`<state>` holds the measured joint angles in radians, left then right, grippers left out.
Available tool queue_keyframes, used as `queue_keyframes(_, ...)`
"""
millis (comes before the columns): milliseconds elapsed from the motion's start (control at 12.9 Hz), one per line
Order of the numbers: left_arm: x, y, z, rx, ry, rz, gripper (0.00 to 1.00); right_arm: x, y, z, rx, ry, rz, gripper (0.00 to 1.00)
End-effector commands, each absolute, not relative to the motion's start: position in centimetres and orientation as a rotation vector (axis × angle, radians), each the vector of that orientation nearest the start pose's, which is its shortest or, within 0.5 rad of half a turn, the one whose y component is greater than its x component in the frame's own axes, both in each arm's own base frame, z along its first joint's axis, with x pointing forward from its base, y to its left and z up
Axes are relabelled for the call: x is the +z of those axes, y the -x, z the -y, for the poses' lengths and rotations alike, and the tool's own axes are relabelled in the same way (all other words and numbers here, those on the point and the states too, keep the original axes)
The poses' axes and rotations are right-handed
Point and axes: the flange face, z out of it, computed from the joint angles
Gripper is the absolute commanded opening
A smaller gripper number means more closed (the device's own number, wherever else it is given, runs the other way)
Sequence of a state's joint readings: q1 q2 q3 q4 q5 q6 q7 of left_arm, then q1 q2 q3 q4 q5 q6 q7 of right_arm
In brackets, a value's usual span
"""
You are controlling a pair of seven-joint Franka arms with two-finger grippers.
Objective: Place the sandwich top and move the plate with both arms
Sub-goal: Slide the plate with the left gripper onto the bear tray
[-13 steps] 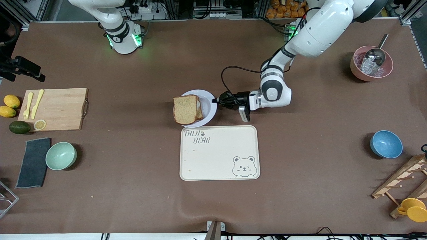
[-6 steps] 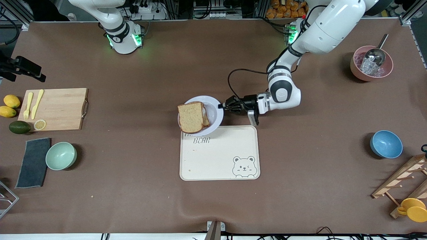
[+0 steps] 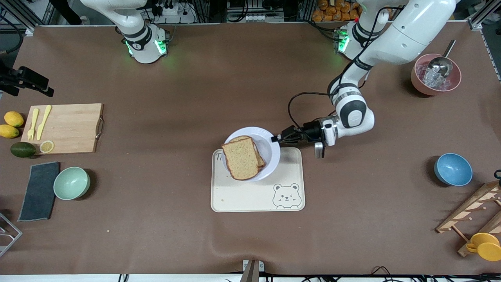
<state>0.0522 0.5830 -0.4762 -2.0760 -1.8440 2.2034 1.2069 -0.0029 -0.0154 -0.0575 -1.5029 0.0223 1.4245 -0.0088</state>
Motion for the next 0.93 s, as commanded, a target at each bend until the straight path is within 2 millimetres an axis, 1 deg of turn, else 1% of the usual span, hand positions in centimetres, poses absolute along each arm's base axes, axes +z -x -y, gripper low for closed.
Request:
queue_keyframes(0,18.3,-53.4,25.5,0.201,-1.707,-0.159,0.00,65.5,-53.3,3.3,0.086,3.128,-0.111,1.00)
queue_keyframes(78,17.8,-54.0,25.2,0.208,-1.706,-0.166,0.00,65.4,-53.4,3.2,0.088,3.127,-0.109,1.00)
queue_keyframes(155,15.8,-54.0,24.1,0.208,-1.718,-0.187,0.00,65.4,-53.4,3.0,0.086,3.127,-0.102,1.00)
queue_keyframes(233,14.6,-54.9,22.8,0.229,-1.728,-0.184,0.00,65.4,-53.4,2.9,0.089,3.129,-0.099,1.00)
queue_keyframes(466,13.5,-55.1,22.7,0.222,-1.729,-0.194,0.00,65.4,-53.4,2.7,0.088,3.125,-0.096,1.00)
queue_keyframes(543,13.1,-55.6,21.9,0.235,-1.735,-0.205,0.00,65.4,-53.4,2.6,0.088,3.126,-0.092,1.00)
queue_keyframes(621,12.1,-55.6,21.9,0.232,-1.742,-0.206,0.00,65.4,-53.4,2.6,0.088,3.126,-0.092,1.00)
queue_keyframes(698,11.4,-56.1,22.2,0.239,-1.735,-0.202,0.00,65.4,-53.4,2.6,0.088,3.126,-0.092,1.00)
queue_keyframes(776,10.3,-55.8,22.4,0.238,-1.736,-0.199,0.00,65.4,-53.4,2.6,0.089,3.128,-0.092,1.00)
queue_keyframes(853,9.8,-55.7,22.3,0.243,-1.737,-0.195,0.00,65.4,-53.4,2.7,0.089,3.128,-0.094,1.00)
